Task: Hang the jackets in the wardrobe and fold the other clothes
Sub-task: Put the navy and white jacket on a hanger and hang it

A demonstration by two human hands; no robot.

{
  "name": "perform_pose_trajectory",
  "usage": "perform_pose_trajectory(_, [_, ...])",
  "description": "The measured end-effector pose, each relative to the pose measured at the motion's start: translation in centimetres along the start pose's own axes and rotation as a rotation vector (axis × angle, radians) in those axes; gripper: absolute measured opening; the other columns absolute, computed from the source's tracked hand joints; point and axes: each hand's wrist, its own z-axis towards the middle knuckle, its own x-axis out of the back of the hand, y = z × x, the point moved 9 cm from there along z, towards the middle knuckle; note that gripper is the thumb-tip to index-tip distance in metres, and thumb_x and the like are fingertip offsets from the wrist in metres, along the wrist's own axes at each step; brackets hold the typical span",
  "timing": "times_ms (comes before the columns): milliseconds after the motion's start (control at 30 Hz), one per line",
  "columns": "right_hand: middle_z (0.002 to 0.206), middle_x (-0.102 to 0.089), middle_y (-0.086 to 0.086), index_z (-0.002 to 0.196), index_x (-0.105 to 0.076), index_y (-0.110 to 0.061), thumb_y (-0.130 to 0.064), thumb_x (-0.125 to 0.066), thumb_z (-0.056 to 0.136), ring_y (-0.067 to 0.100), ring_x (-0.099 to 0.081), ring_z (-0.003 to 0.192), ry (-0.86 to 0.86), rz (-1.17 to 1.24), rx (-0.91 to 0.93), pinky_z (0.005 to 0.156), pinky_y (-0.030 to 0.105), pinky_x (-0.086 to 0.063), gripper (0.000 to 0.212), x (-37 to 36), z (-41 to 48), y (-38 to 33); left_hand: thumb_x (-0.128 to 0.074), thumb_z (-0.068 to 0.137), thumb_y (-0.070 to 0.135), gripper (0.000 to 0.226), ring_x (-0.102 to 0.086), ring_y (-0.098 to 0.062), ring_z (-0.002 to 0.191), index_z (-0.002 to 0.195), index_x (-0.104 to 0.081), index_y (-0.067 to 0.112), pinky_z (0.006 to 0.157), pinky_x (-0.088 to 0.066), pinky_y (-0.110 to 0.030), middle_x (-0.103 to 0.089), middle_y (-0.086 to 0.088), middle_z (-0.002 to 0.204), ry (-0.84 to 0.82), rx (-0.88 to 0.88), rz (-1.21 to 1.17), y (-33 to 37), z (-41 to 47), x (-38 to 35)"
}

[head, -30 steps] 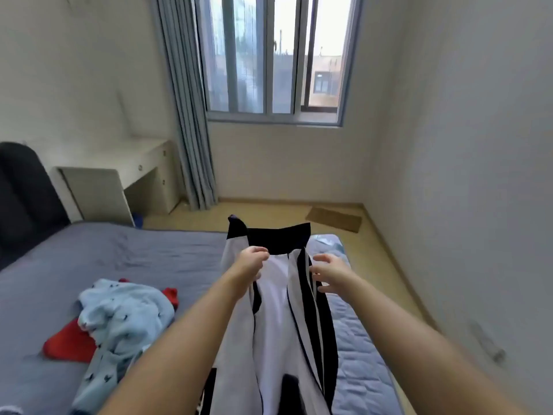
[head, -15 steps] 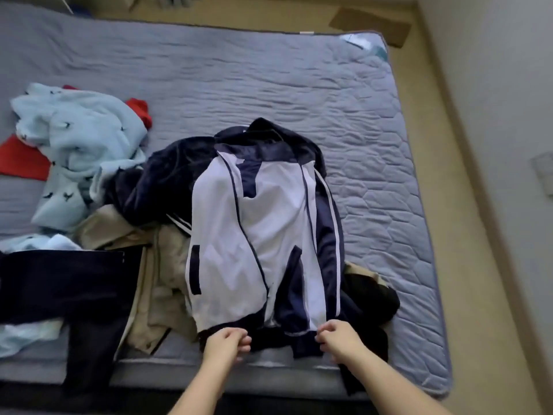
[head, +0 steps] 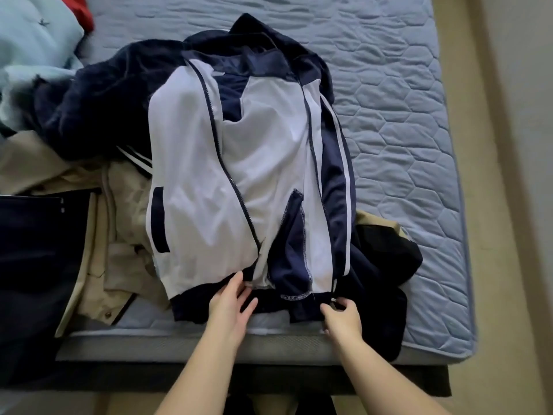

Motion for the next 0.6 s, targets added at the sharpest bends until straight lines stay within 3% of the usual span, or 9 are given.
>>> perform_pose_trajectory(133, [0.078,-0.060,-0.004,0.092,-0.063,-0.016,-0.020,-0.071,0.082,0.012,-0.058,0.074,-0.006,-0.121,0.173,0.060,0.019,-0.039,0.014,0.0,-0.1,-1.0,-0.057,0.094,0.015,0.004,-0.059,-0.025,0.102,0.095,-0.058,0.011,0.088,-0.045,-0.040,-0.061,-0.013,0.101,-0.007,0.066,-0.063,-0.5,0.1,-1.3])
perform_pose_trajectory(233, [0.087,-0.056,0.000,0.076,-0.058,-0.021,-0.021,-0.072,0.079,0.009,-0.054,0.072,-0.028,-0.259,0.329,0.056,0.016,-0.035,0.014,-0.4,-0.7,-2.1,-0.061,0.092,0.020,0.005,-0.060,-0.017,0.082,0.090,-0.061,0.015,0.073,-0.047,-0.032,-0.065,-0.006,0.090,-0.002,0.104,-0.039,-1.3,0.4,-1.7])
perform_pose_trajectory(333, [0.088,-0.053,0.004,0.069,-0.052,-0.017,-0.015,-0.069,0.078,0.014,-0.054,0.070,-0.056,-0.287,0.423,0.060,0.020,-0.036,0.019,-0.9,-1.4,-3.2,-0.068,0.087,0.017,0.007,-0.054,-0.010,0.069,0.087,-0.061,0.017,0.064,-0.044,-0.024,-0.061,0.001,0.081,0.095,-0.010,-0.118,-0.8,0.8,-0.5])
perform_pose_trajectory(500, [0.060,-0.047,0.004,0.068,-0.037,-0.014,-0.008,-0.056,0.081,0.014,-0.044,0.054,-0.077,-0.019,0.451,0.049,0.016,-0.035,0.024,-0.1,-4.0,-4.2,-0.060,0.090,0.013,0.006,-0.058,-0.013,0.085,0.085,-0.061,0.017,0.067,-0.046,-0.026,-0.062,0.001,0.088,0.161,-0.185,-0.185,0.5,-0.7,1.3])
perform_pose_trajectory(600, [0.057,-0.044,-0.009,0.074,-0.044,-0.018,-0.009,-0.059,0.086,0.005,-0.039,0.053,-0.098,0.070,0.543,0.051,0.015,-0.036,0.021,0.2,-6.7,-5.0,-0.054,0.094,0.019,0.011,-0.066,-0.017,0.072,0.092,-0.060,0.010,0.062,-0.056,-0.029,-0.064,-0.006,0.084,0.000,-0.143,-0.381,1.3,-2.3,1.1])
